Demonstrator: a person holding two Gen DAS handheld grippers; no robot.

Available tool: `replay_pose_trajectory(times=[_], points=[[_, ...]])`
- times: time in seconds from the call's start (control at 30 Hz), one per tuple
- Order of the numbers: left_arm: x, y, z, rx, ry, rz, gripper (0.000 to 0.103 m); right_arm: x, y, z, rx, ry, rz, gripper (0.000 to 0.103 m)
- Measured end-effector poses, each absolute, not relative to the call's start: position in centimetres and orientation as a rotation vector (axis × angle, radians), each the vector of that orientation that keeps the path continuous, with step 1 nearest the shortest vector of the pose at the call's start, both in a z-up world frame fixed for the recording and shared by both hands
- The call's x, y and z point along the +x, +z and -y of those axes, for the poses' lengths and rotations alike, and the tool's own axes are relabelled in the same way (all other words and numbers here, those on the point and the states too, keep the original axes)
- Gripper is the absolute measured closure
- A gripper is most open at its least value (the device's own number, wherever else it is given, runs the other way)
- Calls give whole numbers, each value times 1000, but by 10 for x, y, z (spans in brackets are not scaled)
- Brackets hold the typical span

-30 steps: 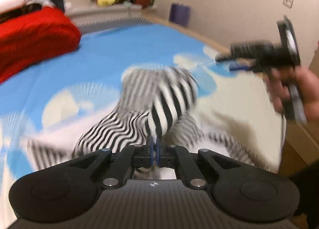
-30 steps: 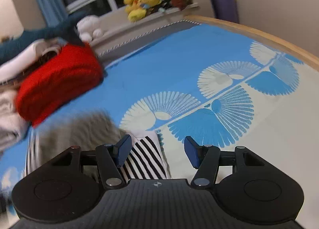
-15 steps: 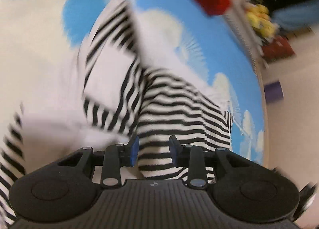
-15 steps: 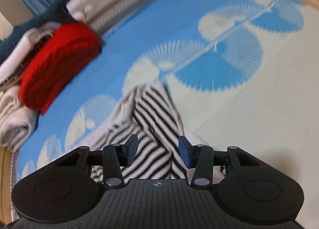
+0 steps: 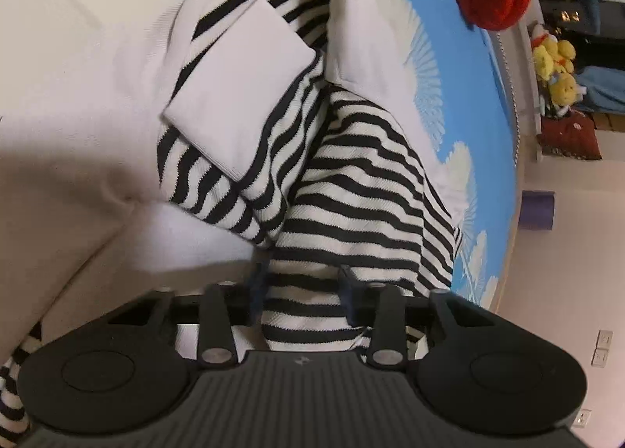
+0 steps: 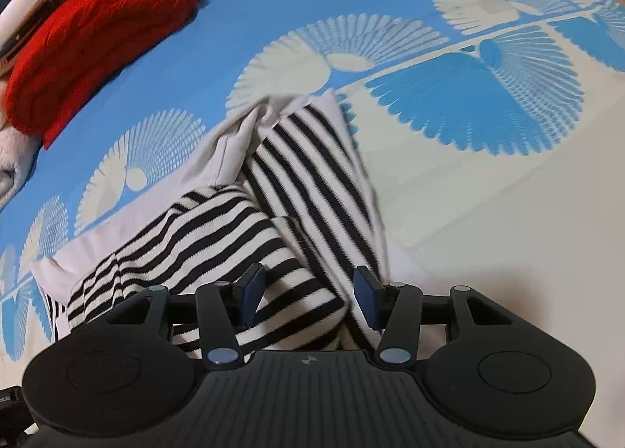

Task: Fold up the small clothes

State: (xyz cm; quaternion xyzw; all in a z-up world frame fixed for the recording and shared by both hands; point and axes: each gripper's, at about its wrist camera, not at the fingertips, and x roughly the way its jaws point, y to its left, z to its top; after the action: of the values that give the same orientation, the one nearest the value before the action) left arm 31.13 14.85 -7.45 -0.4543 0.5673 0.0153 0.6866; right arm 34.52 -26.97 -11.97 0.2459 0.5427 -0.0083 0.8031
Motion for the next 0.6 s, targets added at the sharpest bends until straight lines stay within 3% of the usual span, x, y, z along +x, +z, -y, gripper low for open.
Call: replay_pose_trajectory(times=[0.07, 0.13, 0.17, 0.33, 0.43, 0.5, 0.6], points=[[314, -65, -149, -964, 43, -1234, 100, 348, -123, 265, 523, -5, -1170, 56], [317, -48, -149, -904, 12, -1165, 102, 348, -122, 262, 536, 18, -1161, 92], [318, -38, -150, -878, -12, -1121, 102, 348, -120, 264, 567, 26, -1143, 98], [310, 11, -169, -813, -63, -836, 102, 335, -85, 290, 888, 102, -890, 100], [306, 20, -184, -820, -50, -770, 102, 324, -73, 304, 995, 148, -764, 100], [311, 7, -186, -789, -27, -882, 101, 325, -86, 308, 1016, 123, -851, 100], [318, -29, -183, -708, 49, -1116, 96, 331, -128, 299, 841, -20, -1199, 97]])
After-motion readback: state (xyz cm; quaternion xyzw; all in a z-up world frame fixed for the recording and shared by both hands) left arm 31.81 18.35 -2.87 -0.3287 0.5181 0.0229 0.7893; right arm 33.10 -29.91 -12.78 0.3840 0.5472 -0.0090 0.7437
